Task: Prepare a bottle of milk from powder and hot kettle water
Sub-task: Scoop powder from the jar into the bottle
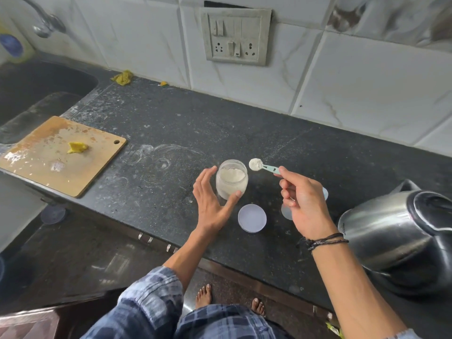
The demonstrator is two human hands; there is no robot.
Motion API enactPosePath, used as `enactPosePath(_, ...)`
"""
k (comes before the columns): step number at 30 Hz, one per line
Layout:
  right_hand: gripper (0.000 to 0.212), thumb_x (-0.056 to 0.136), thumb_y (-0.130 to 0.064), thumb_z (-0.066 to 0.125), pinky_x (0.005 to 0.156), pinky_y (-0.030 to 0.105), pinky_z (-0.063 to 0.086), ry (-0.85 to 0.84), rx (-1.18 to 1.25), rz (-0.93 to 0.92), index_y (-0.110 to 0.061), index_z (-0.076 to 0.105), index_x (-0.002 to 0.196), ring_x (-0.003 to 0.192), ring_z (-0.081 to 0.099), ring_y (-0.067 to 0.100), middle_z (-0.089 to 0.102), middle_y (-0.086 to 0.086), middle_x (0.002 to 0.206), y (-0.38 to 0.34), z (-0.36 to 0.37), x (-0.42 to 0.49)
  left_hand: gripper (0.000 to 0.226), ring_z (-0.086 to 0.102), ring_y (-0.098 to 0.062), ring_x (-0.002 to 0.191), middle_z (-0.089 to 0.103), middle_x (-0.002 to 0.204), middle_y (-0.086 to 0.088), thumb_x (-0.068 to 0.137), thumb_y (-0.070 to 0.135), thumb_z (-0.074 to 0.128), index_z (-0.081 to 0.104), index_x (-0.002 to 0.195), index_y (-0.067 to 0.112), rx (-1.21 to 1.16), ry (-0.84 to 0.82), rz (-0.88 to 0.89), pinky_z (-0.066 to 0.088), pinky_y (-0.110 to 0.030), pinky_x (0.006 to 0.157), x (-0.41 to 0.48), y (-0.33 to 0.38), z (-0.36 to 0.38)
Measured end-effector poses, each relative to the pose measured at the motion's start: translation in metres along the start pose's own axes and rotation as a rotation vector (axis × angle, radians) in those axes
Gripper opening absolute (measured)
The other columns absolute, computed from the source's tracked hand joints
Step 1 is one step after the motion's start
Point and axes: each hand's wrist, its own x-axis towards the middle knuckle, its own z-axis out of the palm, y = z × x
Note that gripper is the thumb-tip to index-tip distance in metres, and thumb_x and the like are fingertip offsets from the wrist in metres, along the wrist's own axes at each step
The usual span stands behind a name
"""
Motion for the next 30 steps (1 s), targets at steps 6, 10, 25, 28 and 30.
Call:
enactPosePath(6,0.020,0.095,-0.019,0.075,0.038,0.019,0.021,0.102,0.012,-0.130,-0.010,0.080,0.077,0.047,0.040,0.008,0.054,0.001,0.061,-0.007,-0.045,-0.003,0.051,0.042,-0.011,0.128,0.049,0.131,0.003,0.091,0.043,0.070,0.050,0.131,0.019,0.082,-0.075,0.431,0.023,-0.019,0.115,-0.025,0.029,0.023)
enactPosePath(10,0.022,0.094,-0.018,0.075,0.037,0.017,0.021,0.203,0.027,-0.156,-0.012,0.079,0.073,0.045,0.040,0.006,0.055,-0.002,0.058,-0.005,-0.076,-0.007,0.046,0.054,-0.020,0.120,0.058,0.129,-0.001,0.094,0.039,0.070,0.051,0.133,0.022,0.044,-0.249,0.409,0.035,-0.025,0.111,-0.038,0.038,0.040)
enactPosePath(25,0.023,0.091,-0.027,0.077,0.051,0.029,0.036,0.384,-0.247,-0.338,-0.028,0.080,0.069,0.047,0.042,0.010,0.057,-0.008,0.052,0.025,-0.104,-0.009,0.102,0.036,-0.021,0.146,0.038,0.163,0.000,0.080,0.040,0.088,0.030,0.161,0.019,0.065,-0.793,-0.064,0.031,-0.038,0.123,-0.014,0.079,0.100)
enactPosePath(28,0.022,0.089,-0.035,0.075,0.053,0.031,0.040,0.405,-0.338,-0.375,-0.043,0.078,0.069,0.045,0.045,0.006,0.060,-0.010,0.051,0.026,-0.104,-0.009,0.075,0.052,-0.022,0.133,0.055,0.149,0.000,0.086,0.030,0.084,0.046,0.150,0.020,0.056,-0.762,-0.079,0.044,-0.045,0.112,-0.012,0.080,0.106)
enactPosePath(30,0.020,0.087,-0.042,0.073,0.057,0.034,0.045,0.422,-0.388,-0.389,-0.045,0.076,0.067,0.048,0.049,0.008,0.063,-0.010,0.053,0.025,-0.104,-0.009,0.065,0.057,-0.022,0.126,0.061,0.142,0.001,0.088,0.027,0.081,0.052,0.145,0.020,0.039,-0.738,-0.091,0.046,-0.042,0.107,-0.012,0.078,0.107)
